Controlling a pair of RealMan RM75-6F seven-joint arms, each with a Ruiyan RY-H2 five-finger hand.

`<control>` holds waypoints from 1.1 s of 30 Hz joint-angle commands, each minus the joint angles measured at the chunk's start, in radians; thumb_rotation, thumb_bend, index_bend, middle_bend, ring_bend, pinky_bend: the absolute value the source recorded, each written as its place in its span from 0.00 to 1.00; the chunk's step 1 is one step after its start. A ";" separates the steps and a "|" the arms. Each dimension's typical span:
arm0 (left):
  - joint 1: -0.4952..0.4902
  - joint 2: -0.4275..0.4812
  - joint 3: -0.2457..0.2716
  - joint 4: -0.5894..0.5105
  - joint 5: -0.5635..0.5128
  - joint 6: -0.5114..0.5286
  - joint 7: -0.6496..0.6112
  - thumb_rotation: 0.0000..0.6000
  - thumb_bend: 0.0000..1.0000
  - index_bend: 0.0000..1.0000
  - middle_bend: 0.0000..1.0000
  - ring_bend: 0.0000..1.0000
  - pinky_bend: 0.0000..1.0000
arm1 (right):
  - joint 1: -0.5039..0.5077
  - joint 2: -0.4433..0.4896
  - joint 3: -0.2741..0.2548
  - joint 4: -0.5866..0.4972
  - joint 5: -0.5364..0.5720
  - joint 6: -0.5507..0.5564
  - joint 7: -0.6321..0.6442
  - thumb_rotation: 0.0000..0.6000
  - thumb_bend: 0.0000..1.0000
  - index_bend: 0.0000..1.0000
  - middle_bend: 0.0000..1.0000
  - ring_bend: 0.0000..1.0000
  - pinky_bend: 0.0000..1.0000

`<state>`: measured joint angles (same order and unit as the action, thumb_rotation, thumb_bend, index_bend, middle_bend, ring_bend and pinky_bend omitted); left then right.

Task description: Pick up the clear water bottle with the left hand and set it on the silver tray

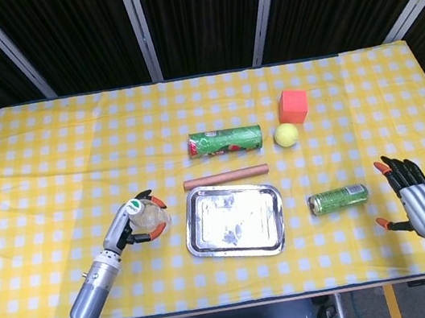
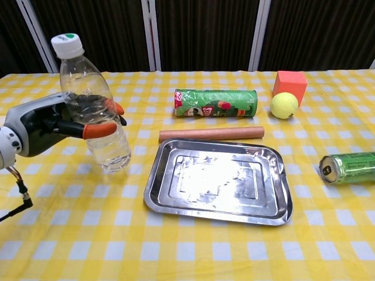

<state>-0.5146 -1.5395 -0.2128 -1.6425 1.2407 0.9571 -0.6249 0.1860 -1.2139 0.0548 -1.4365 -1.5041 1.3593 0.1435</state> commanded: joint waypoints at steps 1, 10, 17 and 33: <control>-0.031 0.039 -0.042 -0.083 -0.032 -0.049 -0.008 1.00 0.47 0.61 0.57 0.08 0.02 | 0.001 0.000 0.000 0.002 0.004 -0.005 0.001 1.00 0.05 0.01 0.00 0.00 0.00; -0.103 0.118 -0.128 -0.342 -0.172 -0.050 0.197 1.00 0.47 0.61 0.57 0.08 0.02 | 0.002 0.003 0.000 0.005 0.007 -0.009 0.014 1.00 0.05 0.01 0.00 0.00 0.00; -0.088 0.330 -0.235 -0.714 -0.208 0.057 0.355 1.00 0.46 0.61 0.57 0.08 0.02 | -0.001 0.009 -0.002 -0.004 -0.005 0.004 0.024 1.00 0.05 0.01 0.00 0.00 0.00; 0.083 0.467 -0.042 -0.547 -0.010 -0.043 0.091 1.00 0.45 0.61 0.57 0.08 0.02 | -0.002 0.012 -0.002 -0.013 -0.005 0.006 0.018 1.00 0.05 0.01 0.00 0.00 0.00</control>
<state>-0.4407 -1.0328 -0.3010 -2.2958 1.2498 0.9496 -0.4740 0.1840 -1.2020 0.0518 -1.4507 -1.5097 1.3662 0.1613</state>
